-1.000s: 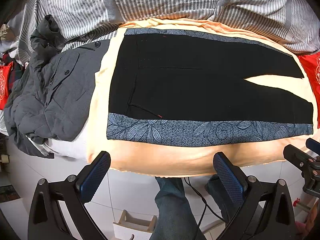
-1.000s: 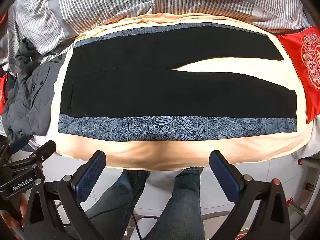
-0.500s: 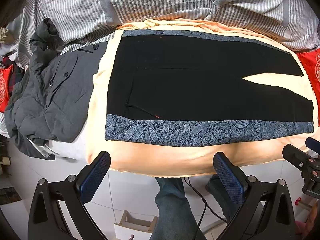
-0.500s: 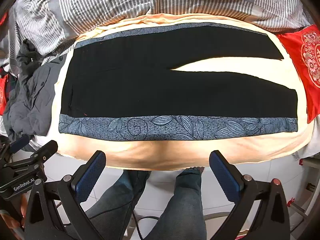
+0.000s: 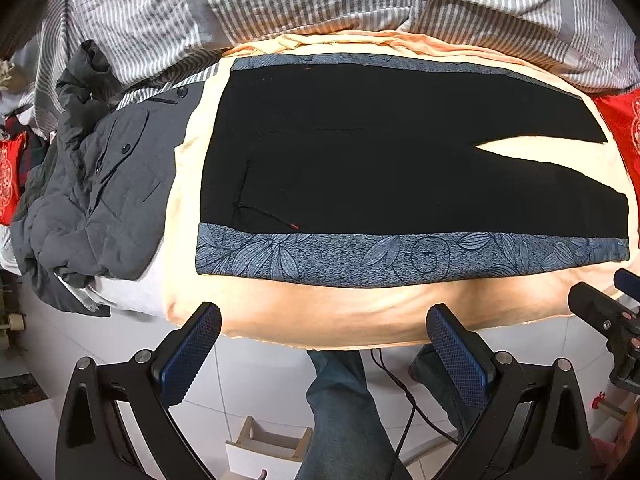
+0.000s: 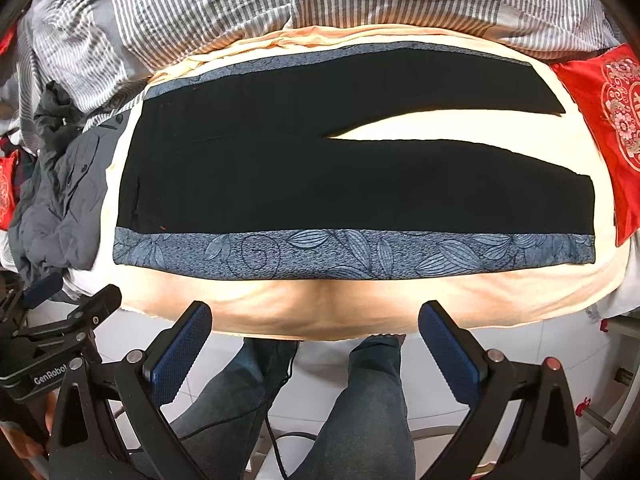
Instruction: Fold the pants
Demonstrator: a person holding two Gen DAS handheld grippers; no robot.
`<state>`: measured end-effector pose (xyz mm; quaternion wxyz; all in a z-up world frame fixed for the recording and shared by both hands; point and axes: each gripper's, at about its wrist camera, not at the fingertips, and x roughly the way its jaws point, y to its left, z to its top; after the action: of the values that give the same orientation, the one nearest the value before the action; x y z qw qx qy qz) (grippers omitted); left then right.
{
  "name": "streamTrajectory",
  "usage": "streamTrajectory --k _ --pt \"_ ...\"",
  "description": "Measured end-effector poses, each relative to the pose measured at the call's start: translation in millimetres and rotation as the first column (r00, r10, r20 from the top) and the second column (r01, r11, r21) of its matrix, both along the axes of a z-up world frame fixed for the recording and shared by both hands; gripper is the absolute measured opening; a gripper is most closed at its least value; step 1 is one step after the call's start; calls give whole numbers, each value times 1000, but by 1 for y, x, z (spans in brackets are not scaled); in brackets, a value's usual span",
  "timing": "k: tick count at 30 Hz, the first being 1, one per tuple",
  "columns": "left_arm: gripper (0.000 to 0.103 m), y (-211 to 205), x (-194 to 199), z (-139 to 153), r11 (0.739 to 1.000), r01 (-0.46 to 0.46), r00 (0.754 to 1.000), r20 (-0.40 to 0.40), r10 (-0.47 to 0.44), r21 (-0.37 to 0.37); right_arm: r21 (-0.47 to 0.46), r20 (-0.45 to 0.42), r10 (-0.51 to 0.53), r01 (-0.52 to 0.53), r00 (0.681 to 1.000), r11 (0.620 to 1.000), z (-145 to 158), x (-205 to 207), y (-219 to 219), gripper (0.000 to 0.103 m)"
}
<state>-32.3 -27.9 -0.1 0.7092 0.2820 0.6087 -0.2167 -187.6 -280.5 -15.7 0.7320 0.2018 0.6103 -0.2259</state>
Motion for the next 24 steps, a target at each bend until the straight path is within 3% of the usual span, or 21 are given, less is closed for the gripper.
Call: streamTrajectory --k 19,24 --pt "103 -14 12 11 1000 19 999 45 -18 -14 23 42 -8 7 999 1000 4 17 -17 103" --pt "103 -9 23 1 1000 0 1000 -8 0 -1 50 37 -18 16 999 999 -3 20 -18 103"
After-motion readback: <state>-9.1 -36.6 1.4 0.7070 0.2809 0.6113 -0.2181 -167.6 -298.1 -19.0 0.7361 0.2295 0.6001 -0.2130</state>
